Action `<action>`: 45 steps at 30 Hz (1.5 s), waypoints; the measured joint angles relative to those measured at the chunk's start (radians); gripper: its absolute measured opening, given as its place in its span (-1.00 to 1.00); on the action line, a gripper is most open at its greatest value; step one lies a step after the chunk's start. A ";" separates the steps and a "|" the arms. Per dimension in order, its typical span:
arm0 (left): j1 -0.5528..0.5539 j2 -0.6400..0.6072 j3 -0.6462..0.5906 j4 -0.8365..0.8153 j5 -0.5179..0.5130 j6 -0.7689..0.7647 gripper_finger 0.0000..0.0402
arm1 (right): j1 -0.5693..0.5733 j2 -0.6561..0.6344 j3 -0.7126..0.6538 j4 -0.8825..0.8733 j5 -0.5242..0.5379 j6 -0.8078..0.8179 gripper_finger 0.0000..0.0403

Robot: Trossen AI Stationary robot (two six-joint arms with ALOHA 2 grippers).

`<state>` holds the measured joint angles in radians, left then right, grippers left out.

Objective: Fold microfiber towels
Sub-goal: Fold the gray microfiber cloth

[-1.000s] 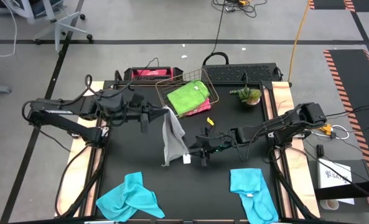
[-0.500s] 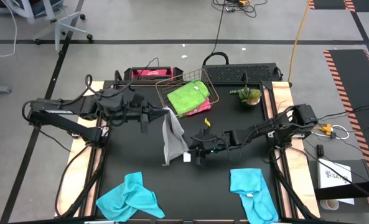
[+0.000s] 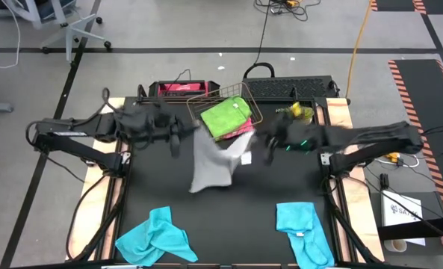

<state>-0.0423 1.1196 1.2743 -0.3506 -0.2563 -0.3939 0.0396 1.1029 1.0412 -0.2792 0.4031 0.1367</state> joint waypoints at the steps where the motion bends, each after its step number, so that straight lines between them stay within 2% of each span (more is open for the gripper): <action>1: 0.017 -0.001 0.011 0.030 -0.029 0.037 -0.97 | -0.025 -0.034 0.012 -0.002 0.019 -0.026 -1.00; 3: 0.048 -0.004 0.032 0.088 -0.042 0.073 -0.98 | -0.066 -0.091 0.034 0.006 0.018 -0.023 -1.00; 6: 0.063 -0.005 0.046 0.098 0.062 0.055 -0.98 | -0.077 -0.150 0.044 0.015 -0.063 0.040 -1.00; 9: 0.053 -0.001 0.046 0.034 0.162 -0.003 -0.97 | -0.045 -0.163 0.044 -0.002 -0.159 0.106 -1.00; 12: 0.039 0.000 0.045 -0.068 0.177 -0.042 -0.99 | -0.009 -0.160 0.042 -0.009 -0.203 0.129 -1.00; 15: 0.040 0.002 0.045 -0.156 0.113 -0.050 -0.97 | -0.003 -0.162 0.042 -0.002 -0.199 0.112 -1.00; 20: 0.090 0.002 0.045 -0.210 0.017 -0.027 -0.99 | -0.050 -0.175 0.042 -0.004 -0.196 0.057 -1.00; 26: 0.189 0.002 0.045 -0.231 0.011 0.037 -0.99 | -0.132 -0.193 0.042 -0.004 -0.196 0.011 -1.00; 32: 0.267 0.002 0.045 -0.315 -0.002 0.041 -0.98 | -0.144 -0.180 0.042 -0.017 -0.240 0.023 -1.00; 45: 0.318 -0.009 0.045 -0.329 -0.298 0.162 -0.97 | -0.145 -0.133 0.042 -0.070 -0.250 0.060 -1.00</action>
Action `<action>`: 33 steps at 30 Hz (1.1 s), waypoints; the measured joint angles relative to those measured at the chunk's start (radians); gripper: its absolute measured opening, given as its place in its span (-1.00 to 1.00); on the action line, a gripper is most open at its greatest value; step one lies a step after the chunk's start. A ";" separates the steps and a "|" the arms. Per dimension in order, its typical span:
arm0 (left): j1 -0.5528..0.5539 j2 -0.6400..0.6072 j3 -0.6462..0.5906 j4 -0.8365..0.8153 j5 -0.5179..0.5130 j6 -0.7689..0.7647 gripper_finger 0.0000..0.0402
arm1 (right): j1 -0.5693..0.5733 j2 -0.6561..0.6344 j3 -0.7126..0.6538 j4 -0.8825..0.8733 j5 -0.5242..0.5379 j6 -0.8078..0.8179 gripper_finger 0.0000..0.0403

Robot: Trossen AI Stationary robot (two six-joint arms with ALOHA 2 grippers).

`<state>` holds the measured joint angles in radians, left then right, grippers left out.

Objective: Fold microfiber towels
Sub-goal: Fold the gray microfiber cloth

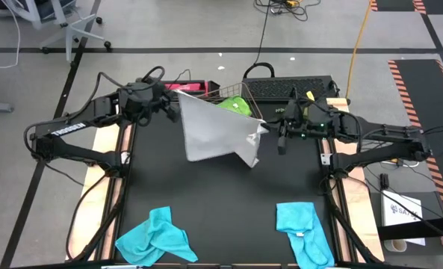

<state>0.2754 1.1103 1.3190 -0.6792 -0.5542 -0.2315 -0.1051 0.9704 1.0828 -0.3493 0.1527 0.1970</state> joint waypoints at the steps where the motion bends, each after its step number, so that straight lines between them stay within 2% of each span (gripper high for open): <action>1: 0.002 -0.001 0.000 0.001 -0.022 0.012 -0.98 | 0.000 0.005 0.000 0.004 0.000 0.000 -1.00; 12: 0.019 0.000 0.000 0.003 -0.228 0.146 -0.99 | 0.002 0.021 0.000 0.008 -0.028 0.009 -1.00; 16: 0.020 -0.002 0.000 -0.001 -0.231 0.125 -0.96 | 0.003 0.018 0.000 -0.008 -0.076 0.024 -1.00; 21: -0.006 -0.001 0.000 -0.001 -0.108 0.087 -0.98 | -0.007 -0.006 0.000 -0.094 -0.059 -0.047 -1.00; 23: -0.017 -0.001 0.000 0.000 -0.112 0.088 -0.99 | -0.028 -0.024 0.002 -0.135 -0.007 -0.062 -1.00; 26: -0.021 -0.003 0.000 0.000 -0.099 0.065 -0.99 | -0.057 -0.044 0.003 -0.144 0.002 -0.050 -1.00; 28: -0.022 -0.002 0.000 -0.008 0.003 0.020 -0.98 | -0.062 -0.049 0.003 -0.143 -0.017 -0.045 -1.00; 31: -0.027 0.010 0.000 -0.019 0.266 -0.047 -0.99 | -0.061 -0.047 0.003 -0.145 -0.030 -0.036 -1.00; 33: -0.044 0.033 0.000 -0.022 0.374 -0.081 -0.98 | -0.062 -0.044 0.004 -0.144 -0.054 -0.026 -1.00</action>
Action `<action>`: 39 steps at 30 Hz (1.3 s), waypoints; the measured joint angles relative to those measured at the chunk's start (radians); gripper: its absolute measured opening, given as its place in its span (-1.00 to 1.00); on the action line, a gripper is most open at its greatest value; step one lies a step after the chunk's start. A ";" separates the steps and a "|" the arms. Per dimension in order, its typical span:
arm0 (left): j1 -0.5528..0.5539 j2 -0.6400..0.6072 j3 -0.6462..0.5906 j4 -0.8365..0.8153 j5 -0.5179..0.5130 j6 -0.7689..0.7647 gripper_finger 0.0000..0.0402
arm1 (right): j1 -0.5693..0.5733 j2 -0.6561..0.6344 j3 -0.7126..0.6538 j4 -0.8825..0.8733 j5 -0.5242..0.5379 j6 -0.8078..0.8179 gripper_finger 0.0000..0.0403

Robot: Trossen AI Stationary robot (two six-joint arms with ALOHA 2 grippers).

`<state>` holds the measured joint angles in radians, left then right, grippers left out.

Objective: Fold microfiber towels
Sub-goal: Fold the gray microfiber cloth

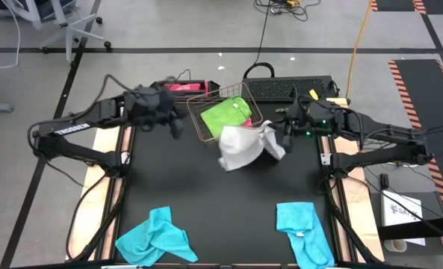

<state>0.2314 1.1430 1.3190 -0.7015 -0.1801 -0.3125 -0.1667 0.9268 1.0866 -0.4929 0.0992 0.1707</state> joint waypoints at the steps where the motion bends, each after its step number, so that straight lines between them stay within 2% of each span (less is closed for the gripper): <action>1: -0.012 0.014 0.000 -0.001 0.013 -0.014 -0.97 | 0.000 0.001 0.000 0.000 -0.008 0.003 -1.00; 5: -0.041 0.076 0.000 0.000 -0.012 0.013 -0.92 | 0.001 0.005 0.000 0.000 -0.026 0.018 -1.00; 9: -0.046 0.191 0.000 0.054 0.007 0.047 -0.80 | 0.000 0.005 0.000 -0.006 -0.023 0.027 -1.00; 15: -0.016 0.384 0.000 0.249 0.055 0.174 -0.45 | 0.001 0.005 0.000 -0.006 -0.025 0.051 -1.00; 18: 0.014 0.454 0.000 0.300 0.063 0.170 -0.24 | 0.004 0.005 0.000 -0.006 -0.025 0.054 -1.00; 21: 0.059 0.502 0.000 0.298 0.120 0.142 -0.05 | 0.006 0.005 0.000 -0.006 -0.026 0.054 -1.00; 26: 0.140 0.565 0.000 0.293 0.302 0.111 0.12 | 0.006 0.005 0.000 -0.006 -0.026 0.056 -1.00; 31: 0.214 0.587 0.000 0.306 0.359 0.077 0.15 | 0.006 0.005 0.000 -0.010 -0.026 0.054 -1.00; 36: 0.282 0.587 0.000 0.323 0.541 0.028 0.16 | 0.006 0.005 0.000 -0.008 -0.026 0.050 -1.00; 39: 0.301 0.587 0.000 0.323 0.590 0.011 0.16 | 0.006 0.005 0.000 -0.005 -0.025 0.046 -1.00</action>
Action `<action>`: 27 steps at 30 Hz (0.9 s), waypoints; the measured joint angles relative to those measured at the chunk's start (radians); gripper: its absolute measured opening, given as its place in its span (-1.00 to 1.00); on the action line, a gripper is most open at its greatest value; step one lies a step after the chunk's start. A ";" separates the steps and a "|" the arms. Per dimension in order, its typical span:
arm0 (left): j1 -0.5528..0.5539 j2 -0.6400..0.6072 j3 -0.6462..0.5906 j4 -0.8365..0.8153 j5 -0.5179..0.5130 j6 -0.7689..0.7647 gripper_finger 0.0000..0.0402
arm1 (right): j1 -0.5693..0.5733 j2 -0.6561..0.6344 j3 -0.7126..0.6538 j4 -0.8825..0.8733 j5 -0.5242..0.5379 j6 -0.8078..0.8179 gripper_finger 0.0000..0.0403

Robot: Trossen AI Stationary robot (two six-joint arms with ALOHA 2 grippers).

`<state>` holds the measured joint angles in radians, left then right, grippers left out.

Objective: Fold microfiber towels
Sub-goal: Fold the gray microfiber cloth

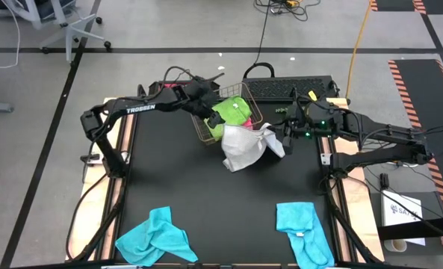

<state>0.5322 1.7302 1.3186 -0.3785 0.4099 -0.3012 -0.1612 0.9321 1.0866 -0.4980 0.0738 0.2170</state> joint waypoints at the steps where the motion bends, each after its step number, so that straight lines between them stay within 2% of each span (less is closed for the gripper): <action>1: 0.002 0.000 0.000 0.000 0.001 -0.001 0.16 | 0.000 0.000 0.000 0.000 0.000 -0.001 -1.00; 9: -0.024 0.041 0.000 0.022 -0.045 -0.001 0.16 | 0.000 0.000 0.000 0.001 0.001 -0.001 -1.00; 15: -0.040 0.106 0.000 0.044 -0.041 -0.023 0.16 | 0.000 0.000 0.000 0.012 0.003 -0.001 -1.00; 21: -0.055 0.109 0.000 0.063 0.007 -0.033 0.15 | 0.000 0.000 0.000 0.008 0.007 -0.001 -1.00; 24: -0.069 0.094 0.000 0.093 0.009 -0.035 0.05 | -0.001 0.000 0.000 0.007 0.008 -0.001 -1.00; 27: -0.095 0.064 0.000 0.113 0.017 -0.030 -0.20 | -0.001 0.000 0.000 0.006 0.034 -0.002 -1.00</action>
<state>0.4368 1.7947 1.3186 -0.2655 0.4271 -0.3314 -0.1619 0.9321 1.0870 -0.4917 0.1078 0.2153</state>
